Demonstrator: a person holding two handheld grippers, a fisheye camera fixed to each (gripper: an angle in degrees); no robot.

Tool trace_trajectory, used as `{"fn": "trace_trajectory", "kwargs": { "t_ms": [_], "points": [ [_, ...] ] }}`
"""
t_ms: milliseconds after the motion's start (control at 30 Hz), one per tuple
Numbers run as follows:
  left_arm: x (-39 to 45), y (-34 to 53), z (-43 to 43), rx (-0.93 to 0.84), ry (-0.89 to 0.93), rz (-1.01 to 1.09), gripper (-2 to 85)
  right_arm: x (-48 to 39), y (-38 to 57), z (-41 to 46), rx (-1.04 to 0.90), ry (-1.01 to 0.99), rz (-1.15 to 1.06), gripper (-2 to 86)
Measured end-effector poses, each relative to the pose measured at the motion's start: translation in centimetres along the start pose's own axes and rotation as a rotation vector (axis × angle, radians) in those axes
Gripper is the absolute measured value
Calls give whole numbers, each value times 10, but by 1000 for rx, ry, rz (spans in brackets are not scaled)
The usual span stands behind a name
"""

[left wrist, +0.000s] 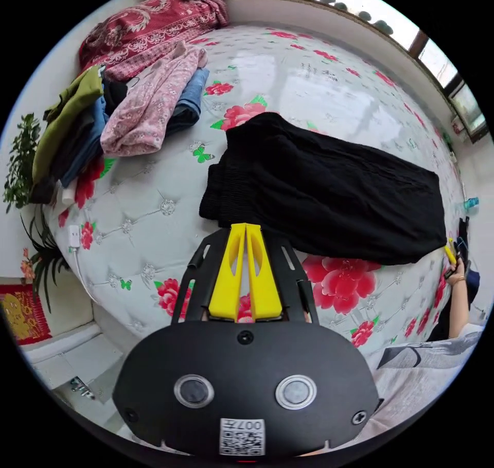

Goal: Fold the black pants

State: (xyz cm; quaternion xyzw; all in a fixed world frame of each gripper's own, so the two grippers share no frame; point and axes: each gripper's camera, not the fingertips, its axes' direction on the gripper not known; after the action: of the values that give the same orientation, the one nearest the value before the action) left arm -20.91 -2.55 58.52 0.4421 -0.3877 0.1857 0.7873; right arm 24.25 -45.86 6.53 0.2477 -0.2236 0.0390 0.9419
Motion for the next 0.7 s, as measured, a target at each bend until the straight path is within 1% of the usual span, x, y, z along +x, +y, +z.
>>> {"fn": "trace_trajectory", "kwargs": {
  "t_ms": [33,100,167,233,333,467,533,600,633,700],
  "points": [
    [-8,2,-1,14,31,-25,-10,5,0,4,-1,-15,15,40],
    [-40,12,-2,57,147,-127,-10,23,2,22,-28,-112,69,14],
    [-64,18,0,71,207,-198,-10,31,6,26,4,-154,104,6],
    [-85,23,3,77,240,-253,-9,27,10,28,29,-179,74,2],
    [-113,25,8,76,289,-290,-8,2,14,35,10,-113,-35,-1],
    [-150,20,14,88,349,-362,0,-64,29,53,-23,-32,-273,-1],
    [-166,17,17,89,384,-390,13,-97,41,66,-47,7,-383,-2],
    [-188,15,24,72,430,-433,40,-146,68,91,-92,38,-561,-2],
    [-193,15,26,71,444,-443,46,-160,77,99,-117,45,-612,-2],
    [-208,12,29,78,488,-448,56,-221,132,135,-207,92,-887,-2]
  ]
}}
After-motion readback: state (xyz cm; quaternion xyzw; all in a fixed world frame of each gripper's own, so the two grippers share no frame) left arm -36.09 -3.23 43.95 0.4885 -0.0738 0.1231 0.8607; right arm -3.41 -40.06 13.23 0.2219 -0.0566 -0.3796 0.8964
